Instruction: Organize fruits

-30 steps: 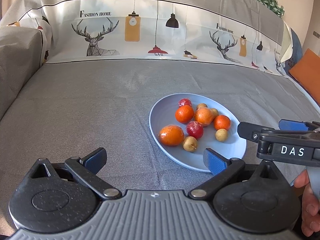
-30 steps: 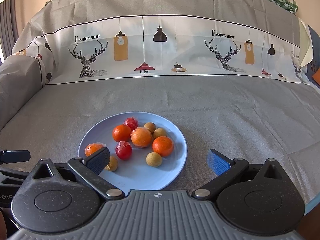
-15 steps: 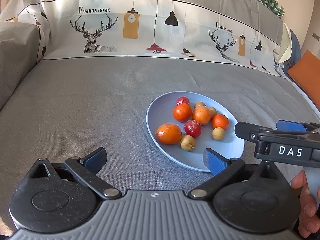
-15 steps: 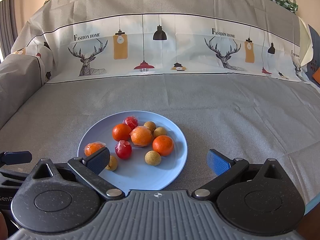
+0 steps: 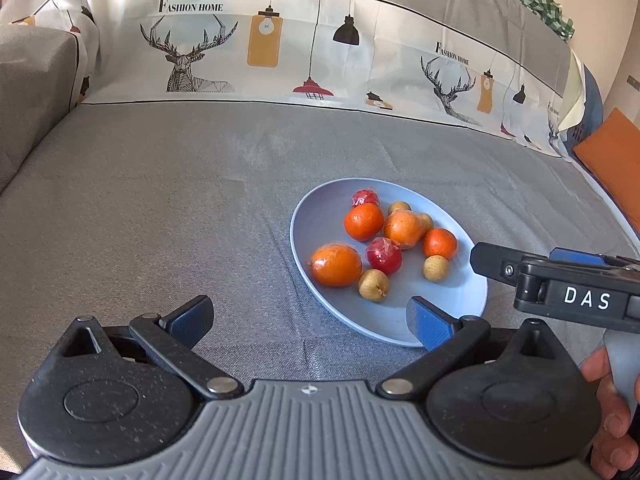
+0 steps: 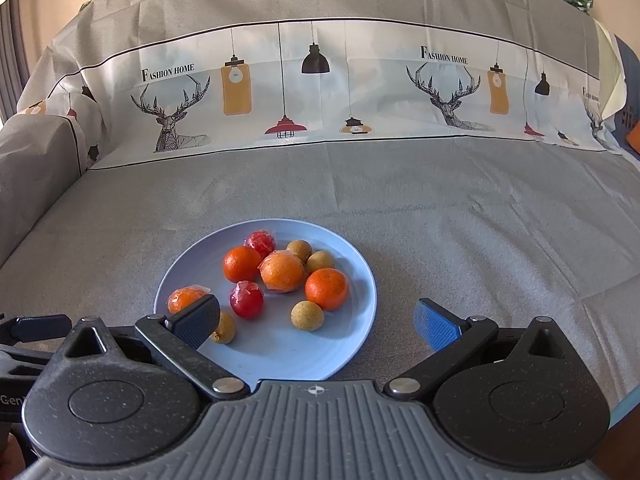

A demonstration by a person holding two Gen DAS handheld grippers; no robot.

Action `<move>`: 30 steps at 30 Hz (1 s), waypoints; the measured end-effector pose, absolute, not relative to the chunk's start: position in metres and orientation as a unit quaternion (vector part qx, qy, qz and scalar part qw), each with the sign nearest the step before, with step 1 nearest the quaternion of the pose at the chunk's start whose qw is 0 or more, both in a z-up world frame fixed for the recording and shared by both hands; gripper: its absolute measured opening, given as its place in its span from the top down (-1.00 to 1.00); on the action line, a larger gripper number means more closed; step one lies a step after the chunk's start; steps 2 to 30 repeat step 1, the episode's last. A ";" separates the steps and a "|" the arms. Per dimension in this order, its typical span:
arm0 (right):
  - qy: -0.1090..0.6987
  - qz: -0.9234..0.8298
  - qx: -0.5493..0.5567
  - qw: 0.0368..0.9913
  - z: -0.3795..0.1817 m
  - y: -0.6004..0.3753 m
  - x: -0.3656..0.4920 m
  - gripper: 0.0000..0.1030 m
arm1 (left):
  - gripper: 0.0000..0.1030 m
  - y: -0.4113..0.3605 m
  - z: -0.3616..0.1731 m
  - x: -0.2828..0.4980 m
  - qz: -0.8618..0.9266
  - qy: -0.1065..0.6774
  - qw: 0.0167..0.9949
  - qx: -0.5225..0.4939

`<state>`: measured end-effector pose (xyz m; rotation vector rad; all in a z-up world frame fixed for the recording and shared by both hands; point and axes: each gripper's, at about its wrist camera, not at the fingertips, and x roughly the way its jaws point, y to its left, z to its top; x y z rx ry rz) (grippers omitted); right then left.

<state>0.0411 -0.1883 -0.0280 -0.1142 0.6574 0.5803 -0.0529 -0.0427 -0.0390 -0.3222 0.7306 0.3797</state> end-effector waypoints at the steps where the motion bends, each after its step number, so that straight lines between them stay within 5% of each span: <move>1: 0.319 0.281 -0.053 0.903 -0.028 -0.189 0.042 -0.99 | -0.99 -0.042 -0.039 -0.052 0.184 0.354 0.903 -0.156; 30: 0.319 0.281 -0.053 0.903 -0.028 -0.189 0.042 -0.99 | -0.99 -0.042 -0.039 -0.052 0.184 0.354 0.903 -0.156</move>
